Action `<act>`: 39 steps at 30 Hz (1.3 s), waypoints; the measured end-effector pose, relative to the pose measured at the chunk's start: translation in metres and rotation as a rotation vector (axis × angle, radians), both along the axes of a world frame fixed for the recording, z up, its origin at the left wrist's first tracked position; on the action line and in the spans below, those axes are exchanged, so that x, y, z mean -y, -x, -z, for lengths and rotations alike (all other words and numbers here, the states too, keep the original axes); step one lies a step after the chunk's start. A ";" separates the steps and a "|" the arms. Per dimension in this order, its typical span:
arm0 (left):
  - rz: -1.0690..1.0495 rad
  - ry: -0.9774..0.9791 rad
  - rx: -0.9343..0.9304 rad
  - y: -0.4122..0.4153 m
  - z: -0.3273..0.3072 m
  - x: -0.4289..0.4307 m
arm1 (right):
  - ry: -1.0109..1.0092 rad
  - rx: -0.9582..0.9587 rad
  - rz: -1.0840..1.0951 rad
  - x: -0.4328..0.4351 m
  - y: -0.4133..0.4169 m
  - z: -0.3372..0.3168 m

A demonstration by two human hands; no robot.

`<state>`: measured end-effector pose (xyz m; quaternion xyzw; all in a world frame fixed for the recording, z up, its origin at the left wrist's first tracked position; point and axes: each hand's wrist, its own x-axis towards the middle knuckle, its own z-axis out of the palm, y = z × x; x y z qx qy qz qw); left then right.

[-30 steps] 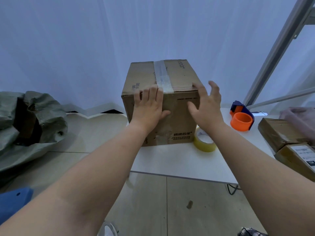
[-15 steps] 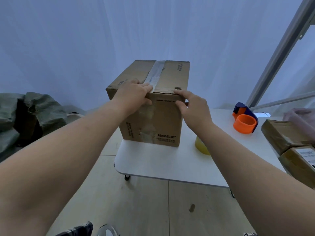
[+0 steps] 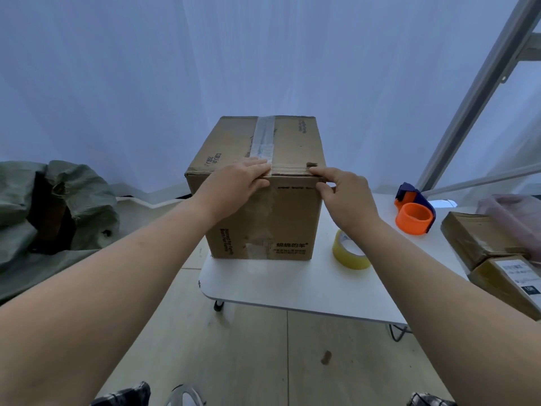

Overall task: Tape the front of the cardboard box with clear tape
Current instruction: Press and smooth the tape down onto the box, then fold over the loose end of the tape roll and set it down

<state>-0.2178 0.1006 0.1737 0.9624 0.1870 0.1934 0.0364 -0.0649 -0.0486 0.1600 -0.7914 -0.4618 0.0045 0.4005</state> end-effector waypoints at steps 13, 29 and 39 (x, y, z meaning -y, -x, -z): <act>-0.099 -0.084 -0.163 0.019 -0.069 0.071 | 0.490 0.318 0.018 0.074 0.013 -0.057; 0.148 0.140 -0.173 -0.111 0.027 0.148 | 0.429 0.098 0.121 0.164 -0.075 0.007; 0.239 0.063 -0.399 -0.164 0.135 0.123 | 0.616 -0.155 0.104 0.136 -0.120 0.112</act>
